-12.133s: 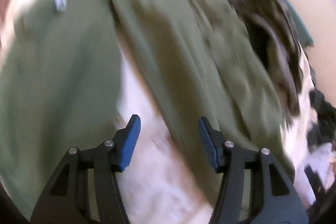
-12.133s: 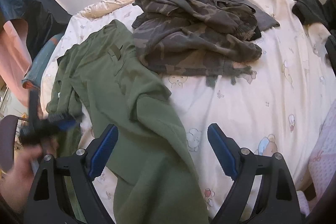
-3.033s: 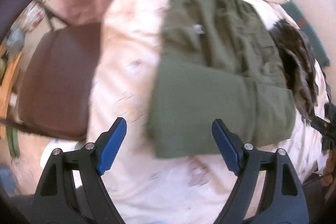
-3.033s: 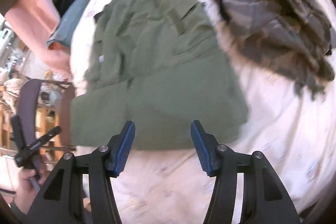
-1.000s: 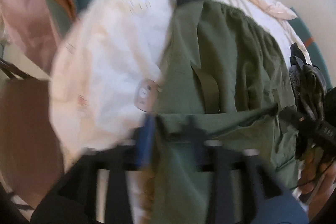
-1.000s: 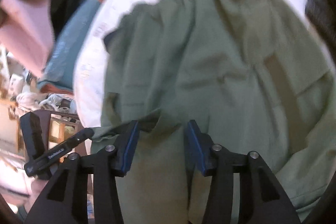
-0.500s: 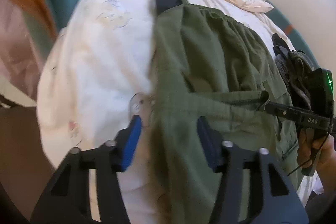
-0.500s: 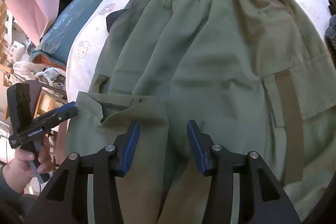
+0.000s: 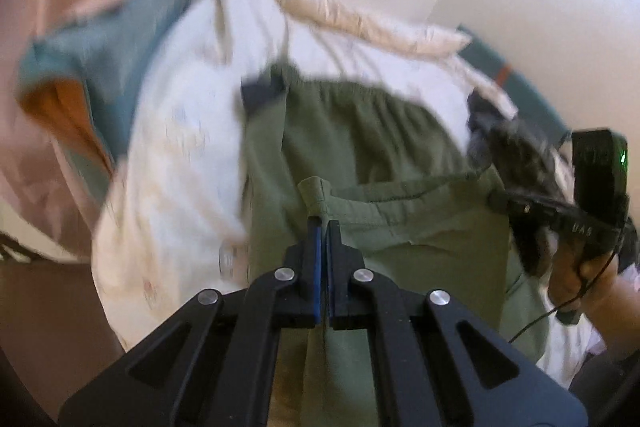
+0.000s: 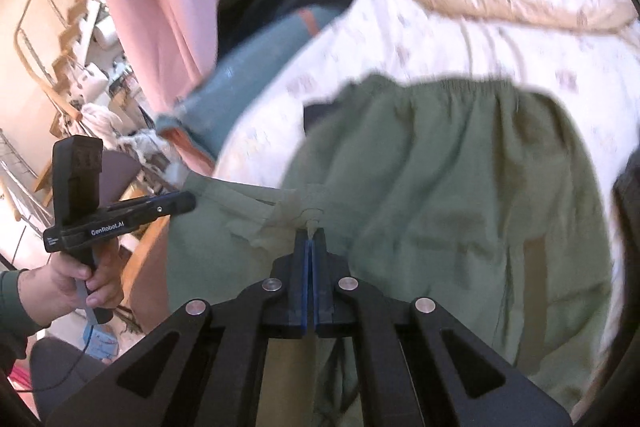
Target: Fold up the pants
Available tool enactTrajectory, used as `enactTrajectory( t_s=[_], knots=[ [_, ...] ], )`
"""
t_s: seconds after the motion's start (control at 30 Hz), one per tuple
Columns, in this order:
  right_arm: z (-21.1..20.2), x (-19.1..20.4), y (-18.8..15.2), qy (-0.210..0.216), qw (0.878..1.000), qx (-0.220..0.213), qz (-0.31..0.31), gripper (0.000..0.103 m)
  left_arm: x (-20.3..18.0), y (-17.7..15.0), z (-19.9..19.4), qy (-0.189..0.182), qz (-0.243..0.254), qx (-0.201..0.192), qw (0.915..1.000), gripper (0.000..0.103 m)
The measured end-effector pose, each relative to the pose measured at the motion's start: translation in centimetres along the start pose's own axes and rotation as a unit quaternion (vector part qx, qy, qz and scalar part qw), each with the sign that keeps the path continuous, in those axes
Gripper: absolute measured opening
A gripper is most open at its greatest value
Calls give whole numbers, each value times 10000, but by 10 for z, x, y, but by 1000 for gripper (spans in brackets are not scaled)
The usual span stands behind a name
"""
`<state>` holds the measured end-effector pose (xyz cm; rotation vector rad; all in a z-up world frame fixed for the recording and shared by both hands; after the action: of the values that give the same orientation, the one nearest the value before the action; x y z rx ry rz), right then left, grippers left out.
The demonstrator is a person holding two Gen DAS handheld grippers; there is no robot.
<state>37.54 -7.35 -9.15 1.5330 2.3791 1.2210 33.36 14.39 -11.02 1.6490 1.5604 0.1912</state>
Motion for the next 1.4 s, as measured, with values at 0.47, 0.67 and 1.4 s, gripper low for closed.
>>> enactTrajectory(
  t_s=[0.47,0.67,1.4],
  knots=[
    [100,-95,182,-1587,9868,-321,-20,0,40,201,115,1600,1133,-309,9801,0],
    [183,-129,177,-2366,9715,158,24,0,77,194,204,2364,1325,325,9620,4],
    [28,-60,11,-322,9903,708,1150,65,68,-31,20,572,-1580,325,9852,73]
  ],
)
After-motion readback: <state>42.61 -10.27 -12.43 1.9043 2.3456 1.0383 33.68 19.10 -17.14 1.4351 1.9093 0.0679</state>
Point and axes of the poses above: each gripper's, at about its wrist camera, not at the fingertips, and z roughly the way its jaws point, x to its left, y to its top, the point moved 8 cm from there along z, roughly the way its jaws point, and after that the axes turned 10 degrees about -y, right-handed, at the moved point
